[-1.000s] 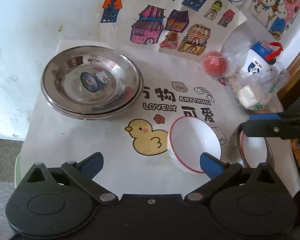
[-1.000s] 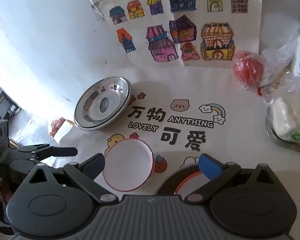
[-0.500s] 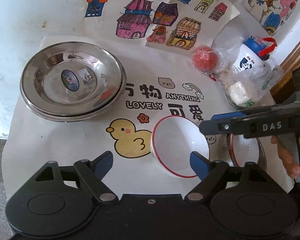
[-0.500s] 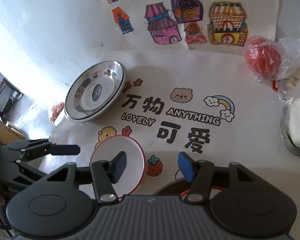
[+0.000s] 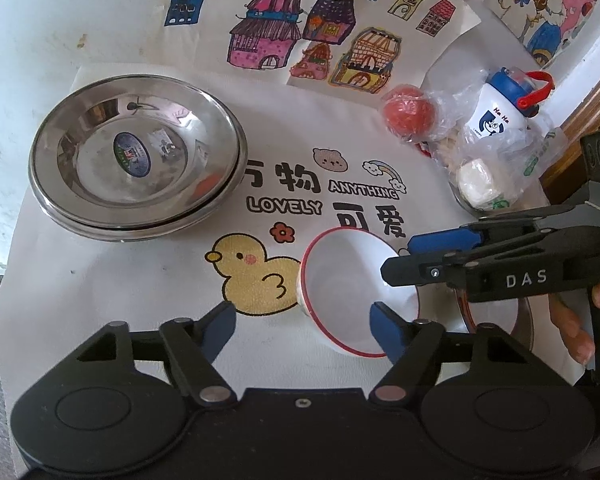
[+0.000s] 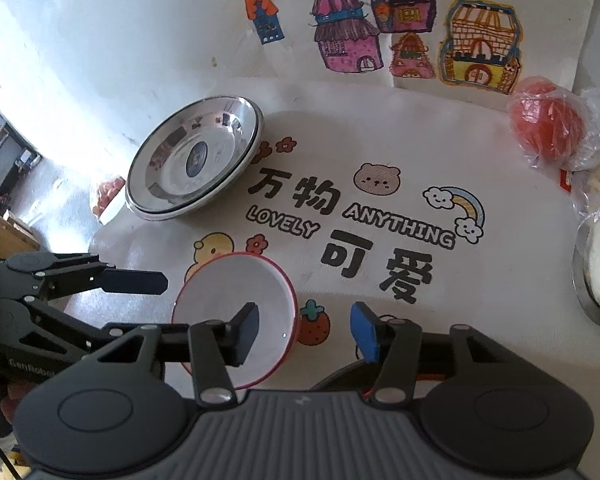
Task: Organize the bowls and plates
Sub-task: 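Close the left gripper on the white bowl rim while the right gripper grips it too, then lift the white bowl with both grippers and carry it over the steel bowl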
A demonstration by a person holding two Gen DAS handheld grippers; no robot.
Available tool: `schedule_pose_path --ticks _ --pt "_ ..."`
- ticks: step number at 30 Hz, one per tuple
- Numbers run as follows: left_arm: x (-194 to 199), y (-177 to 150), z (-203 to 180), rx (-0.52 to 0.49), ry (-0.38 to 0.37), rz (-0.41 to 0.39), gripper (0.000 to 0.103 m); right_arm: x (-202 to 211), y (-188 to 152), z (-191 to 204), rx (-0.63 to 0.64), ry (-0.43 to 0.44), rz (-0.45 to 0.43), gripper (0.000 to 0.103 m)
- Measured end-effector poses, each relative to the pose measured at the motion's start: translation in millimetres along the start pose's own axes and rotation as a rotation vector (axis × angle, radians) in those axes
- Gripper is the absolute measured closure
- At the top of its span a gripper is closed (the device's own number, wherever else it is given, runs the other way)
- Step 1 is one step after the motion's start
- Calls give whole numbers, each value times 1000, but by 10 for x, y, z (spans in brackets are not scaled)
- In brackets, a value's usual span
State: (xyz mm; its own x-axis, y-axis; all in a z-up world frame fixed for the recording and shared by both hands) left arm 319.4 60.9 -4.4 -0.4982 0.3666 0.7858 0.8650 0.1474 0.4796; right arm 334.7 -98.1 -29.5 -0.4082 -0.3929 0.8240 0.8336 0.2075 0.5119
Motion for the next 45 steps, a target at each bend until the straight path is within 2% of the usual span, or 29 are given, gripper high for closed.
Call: schedule_pose_path --ticks 7,18,23,45 --pt "-67 -23 -15 -13 -11 33 58 -29 -8 36 27 -19 13 66" --pt "-83 -9 -50 -37 -44 38 78 -50 -3 41 42 -9 27 86" --pt "-86 -8 -44 -38 -43 32 79 -72 -13 68 56 -1 28 94" --pt "-60 -11 -12 -8 -53 17 84 -148 24 50 26 23 39 94"
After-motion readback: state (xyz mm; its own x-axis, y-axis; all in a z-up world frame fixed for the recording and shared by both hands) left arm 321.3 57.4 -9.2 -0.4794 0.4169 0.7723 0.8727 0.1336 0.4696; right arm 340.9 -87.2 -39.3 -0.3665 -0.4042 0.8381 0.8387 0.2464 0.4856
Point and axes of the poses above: each gripper's, at about its wrist camera, not at the fingertips, and x roughly against the way its jaws point, z to its left, y to its top, the point moved 3 cm from there along -x, roughly the way its jaws point, and after that the axes turned 5 degrees about x, right-handed, at the moved point
